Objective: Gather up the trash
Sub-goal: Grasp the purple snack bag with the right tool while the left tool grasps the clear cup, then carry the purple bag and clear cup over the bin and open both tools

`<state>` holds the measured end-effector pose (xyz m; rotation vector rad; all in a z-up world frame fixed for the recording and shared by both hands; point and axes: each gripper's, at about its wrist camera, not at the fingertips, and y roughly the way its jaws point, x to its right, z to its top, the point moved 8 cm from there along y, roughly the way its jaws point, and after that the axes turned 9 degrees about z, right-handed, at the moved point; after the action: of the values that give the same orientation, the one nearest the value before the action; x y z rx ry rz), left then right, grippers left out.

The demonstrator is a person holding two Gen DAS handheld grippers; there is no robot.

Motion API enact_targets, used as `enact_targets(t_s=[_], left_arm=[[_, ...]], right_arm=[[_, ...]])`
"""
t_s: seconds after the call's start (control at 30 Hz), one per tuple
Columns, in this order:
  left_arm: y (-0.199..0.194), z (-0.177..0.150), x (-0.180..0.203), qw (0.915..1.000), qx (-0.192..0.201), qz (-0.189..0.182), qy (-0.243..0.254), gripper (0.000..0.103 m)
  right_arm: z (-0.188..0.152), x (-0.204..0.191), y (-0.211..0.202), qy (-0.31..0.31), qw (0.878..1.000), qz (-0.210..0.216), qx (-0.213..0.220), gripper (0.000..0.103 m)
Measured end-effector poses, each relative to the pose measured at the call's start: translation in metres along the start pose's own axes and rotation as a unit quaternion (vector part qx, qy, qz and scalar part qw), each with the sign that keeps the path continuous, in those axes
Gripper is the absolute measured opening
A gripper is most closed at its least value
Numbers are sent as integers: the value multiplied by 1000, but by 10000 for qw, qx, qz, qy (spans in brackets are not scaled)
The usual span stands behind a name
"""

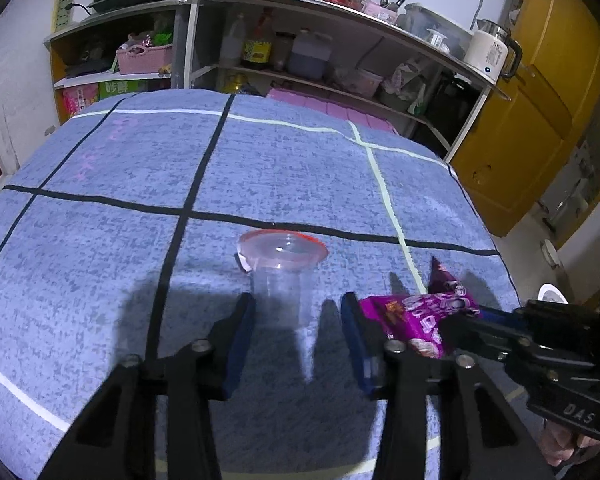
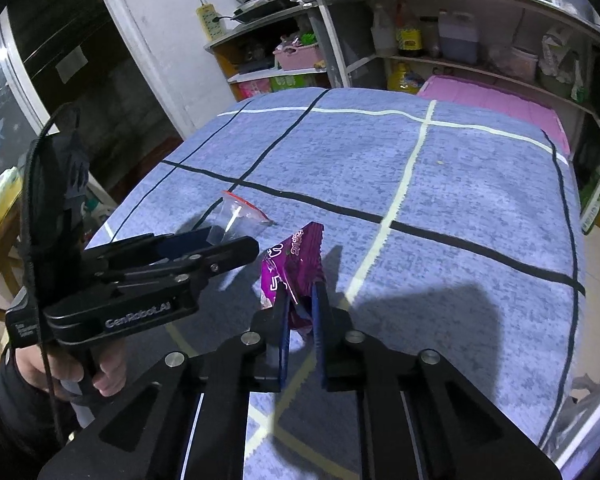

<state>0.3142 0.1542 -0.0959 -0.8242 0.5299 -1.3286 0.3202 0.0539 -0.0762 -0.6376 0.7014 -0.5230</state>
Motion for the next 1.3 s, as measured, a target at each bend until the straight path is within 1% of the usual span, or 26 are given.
enact_targets(t_s=[0.03,0.27,0.57,0.8,1.03,1.3], left_arm=[[1,0,1,10000,-13,15,11,31],[-6,-3,6,9999,70,67,55,30],[-45,-15,27,9993,346,-31,151,30],[-80,-34,59,9980,521,-219,295,30],[-115,-51,95,9956,675,-450,461,30],[-140,-72,135,9925,725,-737,656,30]], right_arm=[[-1,1,-2,23,10000,-1,20,10],[-4,6,-18,117,9998,-24,145,10],[-17,3,-55,168,9989,-74,429,10],[-38,3,-97,279,9971,-169,693,10],[-63,5,-140,378,9942,-374,939,10],[-100,12,-187,563,9901,-533,1173,10]])
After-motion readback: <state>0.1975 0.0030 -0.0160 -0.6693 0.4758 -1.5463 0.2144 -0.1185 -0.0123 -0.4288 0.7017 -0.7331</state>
